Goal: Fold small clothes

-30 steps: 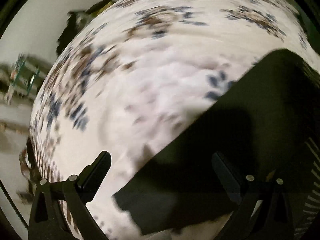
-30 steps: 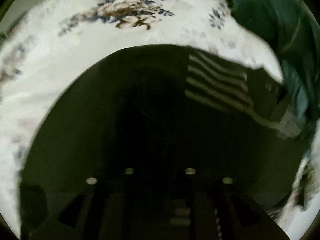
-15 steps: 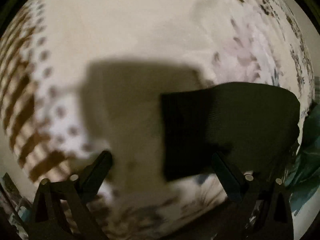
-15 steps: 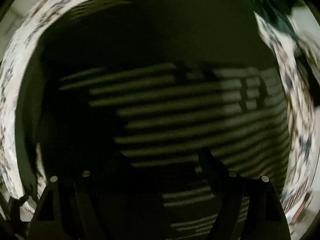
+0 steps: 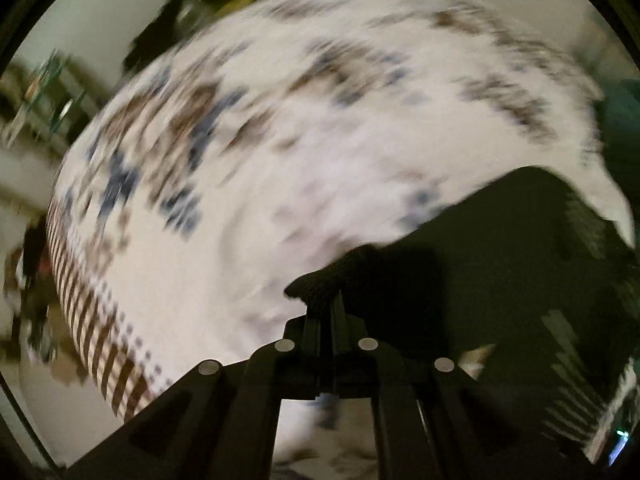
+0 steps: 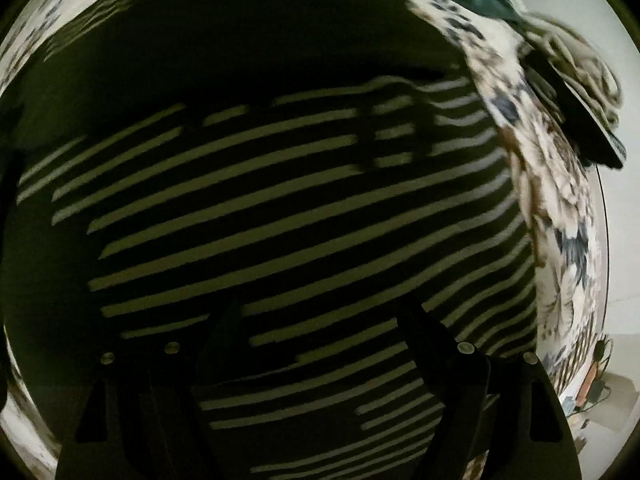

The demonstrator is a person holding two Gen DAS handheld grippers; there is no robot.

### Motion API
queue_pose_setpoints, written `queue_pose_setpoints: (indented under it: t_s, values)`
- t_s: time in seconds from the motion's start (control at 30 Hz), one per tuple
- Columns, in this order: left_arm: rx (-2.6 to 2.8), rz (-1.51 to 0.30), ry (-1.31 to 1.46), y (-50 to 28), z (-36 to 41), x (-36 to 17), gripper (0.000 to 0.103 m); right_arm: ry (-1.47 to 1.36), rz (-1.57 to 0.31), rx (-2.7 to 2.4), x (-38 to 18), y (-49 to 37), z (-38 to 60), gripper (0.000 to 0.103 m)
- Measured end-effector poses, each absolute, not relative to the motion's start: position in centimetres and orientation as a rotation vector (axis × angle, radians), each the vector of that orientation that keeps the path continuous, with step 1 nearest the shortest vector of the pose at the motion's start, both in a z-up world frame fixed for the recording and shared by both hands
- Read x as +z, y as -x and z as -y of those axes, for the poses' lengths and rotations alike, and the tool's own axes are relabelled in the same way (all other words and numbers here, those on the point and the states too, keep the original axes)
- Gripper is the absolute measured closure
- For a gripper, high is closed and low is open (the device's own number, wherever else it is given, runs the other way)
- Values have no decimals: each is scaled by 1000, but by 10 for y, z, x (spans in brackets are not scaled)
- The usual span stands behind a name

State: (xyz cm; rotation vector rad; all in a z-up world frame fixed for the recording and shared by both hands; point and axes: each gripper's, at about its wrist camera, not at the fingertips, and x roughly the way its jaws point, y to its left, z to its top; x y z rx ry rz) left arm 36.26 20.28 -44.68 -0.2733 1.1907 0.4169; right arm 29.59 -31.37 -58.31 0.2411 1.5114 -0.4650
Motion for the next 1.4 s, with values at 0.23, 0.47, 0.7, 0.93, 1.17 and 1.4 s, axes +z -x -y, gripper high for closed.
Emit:
queue_pose_setpoints:
  t_s: [0.23,0.47,0.7,0.93,1.17,1.4]
  values:
    - [15,-1119,192,-441,1,-391,102,-394,-1469,-542,-579,-279,387,21]
    - [-390,-1171,44,-471,250,-402,100,-425,-1478,-585,-566,-253,459,21]
    - [-497,-1253,47,-476,317,-428,85,-427,-1498,-550,-557,-259,519,21]
    - [-255,-1119,-26,-481,175,-411,4,-682,-1351,-388,-528,-295,566,21]
    - [217,-1184,-146,-489,4,-461,4,-667,-1243,-233,-520,-424,536,21]
    - [334,-1201,-104,-500,-34,-491,4,-455,-1369,-147,-572,-502,481,48]
